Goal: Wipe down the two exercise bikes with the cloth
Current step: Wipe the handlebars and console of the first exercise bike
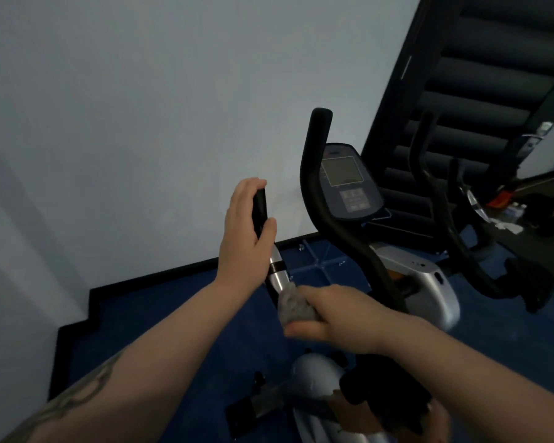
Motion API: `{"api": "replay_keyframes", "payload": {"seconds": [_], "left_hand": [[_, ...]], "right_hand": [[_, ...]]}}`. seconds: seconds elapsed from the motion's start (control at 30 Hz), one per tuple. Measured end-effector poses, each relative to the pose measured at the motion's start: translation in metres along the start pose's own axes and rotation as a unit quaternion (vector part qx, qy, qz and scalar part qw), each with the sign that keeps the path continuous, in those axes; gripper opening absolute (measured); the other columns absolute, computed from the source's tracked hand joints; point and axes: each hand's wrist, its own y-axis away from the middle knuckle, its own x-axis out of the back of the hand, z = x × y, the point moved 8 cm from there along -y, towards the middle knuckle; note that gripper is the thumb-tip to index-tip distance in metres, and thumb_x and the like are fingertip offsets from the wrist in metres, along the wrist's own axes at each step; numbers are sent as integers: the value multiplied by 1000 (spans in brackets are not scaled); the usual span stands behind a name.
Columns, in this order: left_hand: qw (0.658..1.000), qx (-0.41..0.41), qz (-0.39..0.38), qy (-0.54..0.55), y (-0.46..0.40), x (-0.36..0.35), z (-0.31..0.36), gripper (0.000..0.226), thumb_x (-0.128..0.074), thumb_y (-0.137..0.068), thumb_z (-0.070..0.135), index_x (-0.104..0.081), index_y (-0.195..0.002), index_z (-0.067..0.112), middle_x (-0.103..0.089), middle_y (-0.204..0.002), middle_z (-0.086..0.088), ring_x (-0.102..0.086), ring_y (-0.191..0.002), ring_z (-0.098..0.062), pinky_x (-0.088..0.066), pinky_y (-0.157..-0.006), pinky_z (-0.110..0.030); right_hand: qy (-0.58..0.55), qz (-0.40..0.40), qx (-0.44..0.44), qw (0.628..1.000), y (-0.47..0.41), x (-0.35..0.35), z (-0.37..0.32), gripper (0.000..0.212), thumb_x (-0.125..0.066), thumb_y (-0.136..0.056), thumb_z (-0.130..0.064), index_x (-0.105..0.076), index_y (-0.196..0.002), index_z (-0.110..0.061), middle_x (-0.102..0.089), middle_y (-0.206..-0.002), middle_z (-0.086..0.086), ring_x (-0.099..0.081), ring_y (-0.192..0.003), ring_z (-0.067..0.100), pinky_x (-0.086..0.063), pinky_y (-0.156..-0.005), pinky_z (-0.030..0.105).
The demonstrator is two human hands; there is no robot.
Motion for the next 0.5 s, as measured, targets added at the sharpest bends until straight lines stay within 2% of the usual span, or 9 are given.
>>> {"api": "replay_keyframes", "payload": {"seconds": [0.07, 0.13, 0.2, 0.27, 0.4, 0.5], "left_hand": [[1000, 10, 0, -23, 3, -1, 1, 55, -47, -93, -3, -37, -142, 20, -34, -148, 5, -34, -134, -8, -25, -116, -28], [999, 14, -11, -39, 4, 1, 2, 55, -47, -94, -2, -35, -143, 22, -32, -148, 8, -35, -132, -8, -29, -114, -32], [999, 17, -14, -49, 3, 3, 4, 57, -47, -95, -2, -34, -144, 22, -30, -149, 10, -34, -132, -6, -29, -114, -32], [997, 24, 11, -67, 4, 0, 6, 60, -44, -94, -6, -32, -146, 20, -28, -152, 7, -31, -134, -4, -24, -116, -30], [989, 64, 73, -112, 13, -11, 10, 66, -33, -98, -7, -15, -154, 21, -10, -163, 3, -9, -147, -2, -5, -121, -27], [986, 67, 77, -130, 16, -14, 11, 66, -30, -100, -3, -7, -155, 26, -3, -163, 9, 0, -142, 11, -2, -120, -24]], "right_hand": [[49, -36, 32, 998, 8, 4, 9, 28, -61, -80, -62, -47, -86, -39, -55, -80, -14, -52, -83, 6, -42, -80, 28], [44, -65, 43, 996, 15, 12, 22, 28, -65, -79, -58, -51, -87, -35, -57, -83, -10, -52, -85, 4, -44, -91, 34], [19, -74, 44, 996, 17, 19, 30, 24, -66, -81, -55, -53, -85, -34, -59, -85, -9, -54, -81, 3, -46, -81, 30], [30, -70, 53, 996, 13, 17, 24, 25, -59, -85, -59, -52, -88, -35, -59, -85, -9, -54, -77, 4, -42, -70, 28], [-8, -24, 68, 997, -4, 1, 1, 39, -39, -90, -67, -38, -106, -31, -51, -81, -15, -50, -74, 6, -38, -66, 32], [-39, -45, 96, 994, 7, 8, 9, 28, -46, -93, -57, -36, -101, -33, -50, -82, -14, -50, -73, 0, -39, -67, 29]]}}
